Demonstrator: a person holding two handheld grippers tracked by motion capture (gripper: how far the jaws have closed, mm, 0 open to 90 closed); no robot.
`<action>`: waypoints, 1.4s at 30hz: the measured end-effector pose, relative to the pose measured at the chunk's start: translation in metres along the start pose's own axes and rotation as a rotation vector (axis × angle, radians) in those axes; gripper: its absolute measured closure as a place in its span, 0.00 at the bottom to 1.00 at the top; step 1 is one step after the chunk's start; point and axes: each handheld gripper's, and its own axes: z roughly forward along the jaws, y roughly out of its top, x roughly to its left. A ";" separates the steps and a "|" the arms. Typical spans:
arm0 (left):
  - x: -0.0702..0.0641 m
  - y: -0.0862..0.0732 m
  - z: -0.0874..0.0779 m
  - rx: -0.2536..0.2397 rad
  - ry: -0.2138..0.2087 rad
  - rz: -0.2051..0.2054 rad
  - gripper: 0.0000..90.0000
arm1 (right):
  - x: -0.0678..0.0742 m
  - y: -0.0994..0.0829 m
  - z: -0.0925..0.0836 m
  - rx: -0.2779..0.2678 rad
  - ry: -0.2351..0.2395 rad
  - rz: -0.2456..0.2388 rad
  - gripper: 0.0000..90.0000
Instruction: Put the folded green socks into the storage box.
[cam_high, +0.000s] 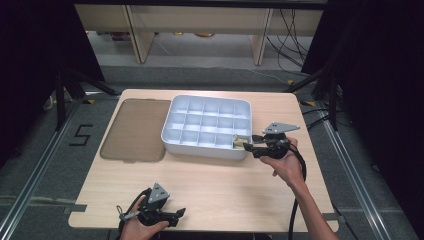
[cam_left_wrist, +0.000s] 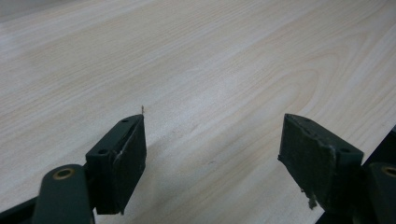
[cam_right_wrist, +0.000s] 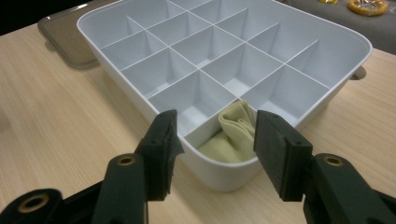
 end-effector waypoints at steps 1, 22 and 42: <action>0.000 0.000 -0.001 0.004 -0.009 0.000 0.25 | 0.001 -0.002 0.000 -0.016 0.003 0.009 0.54; -0.001 0.000 0.000 0.003 0.004 0.000 0.25 | 0.011 -0.024 -0.019 -0.030 0.013 0.032 0.45; -0.001 0.000 0.000 0.000 -0.006 -0.004 0.25 | 0.020 -0.048 -0.024 0.006 0.017 0.054 0.43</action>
